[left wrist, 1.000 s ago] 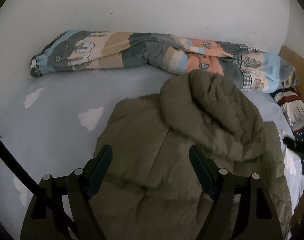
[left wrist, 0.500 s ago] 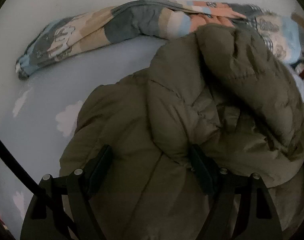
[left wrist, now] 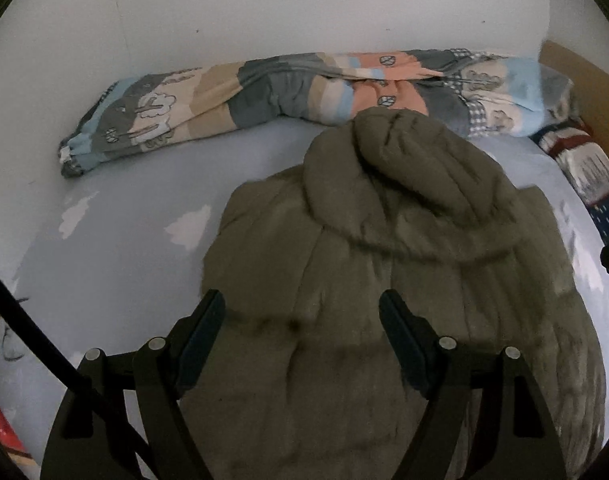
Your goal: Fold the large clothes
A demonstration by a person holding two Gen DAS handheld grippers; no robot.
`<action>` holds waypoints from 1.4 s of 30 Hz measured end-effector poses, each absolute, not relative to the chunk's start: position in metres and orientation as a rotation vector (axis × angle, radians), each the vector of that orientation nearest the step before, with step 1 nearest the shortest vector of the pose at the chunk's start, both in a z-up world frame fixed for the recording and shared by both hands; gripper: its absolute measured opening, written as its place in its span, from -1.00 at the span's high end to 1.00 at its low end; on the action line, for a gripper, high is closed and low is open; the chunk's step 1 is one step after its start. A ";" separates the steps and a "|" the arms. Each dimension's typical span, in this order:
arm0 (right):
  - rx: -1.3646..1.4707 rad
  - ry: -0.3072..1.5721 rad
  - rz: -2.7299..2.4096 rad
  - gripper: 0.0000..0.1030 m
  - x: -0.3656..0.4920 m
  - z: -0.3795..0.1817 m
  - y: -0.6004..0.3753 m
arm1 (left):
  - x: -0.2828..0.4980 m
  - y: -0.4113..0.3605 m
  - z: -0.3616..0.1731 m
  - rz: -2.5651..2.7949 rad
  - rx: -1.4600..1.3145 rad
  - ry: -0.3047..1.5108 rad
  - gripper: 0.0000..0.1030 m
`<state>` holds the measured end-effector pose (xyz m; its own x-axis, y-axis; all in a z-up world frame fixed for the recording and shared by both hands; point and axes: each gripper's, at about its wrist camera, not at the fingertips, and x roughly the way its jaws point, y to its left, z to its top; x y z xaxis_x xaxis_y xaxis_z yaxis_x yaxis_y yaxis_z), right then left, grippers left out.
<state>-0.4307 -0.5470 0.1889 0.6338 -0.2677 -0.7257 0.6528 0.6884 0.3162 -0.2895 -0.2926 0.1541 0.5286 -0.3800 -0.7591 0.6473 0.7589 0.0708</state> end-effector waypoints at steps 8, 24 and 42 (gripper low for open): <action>0.686 0.716 -0.571 0.00 -0.511 0.185 -0.489 | -0.366 -0.209 0.148 -0.643 0.416 0.812 -0.53; 0.611 0.937 -0.565 -0.03 -0.592 0.106 -0.357 | -0.446 -0.117 0.046 -0.480 0.470 0.939 -0.53; 0.467 0.976 -0.564 -0.13 -0.598 0.066 -0.336 | -0.456 -0.117 0.028 -0.475 0.521 0.792 -0.74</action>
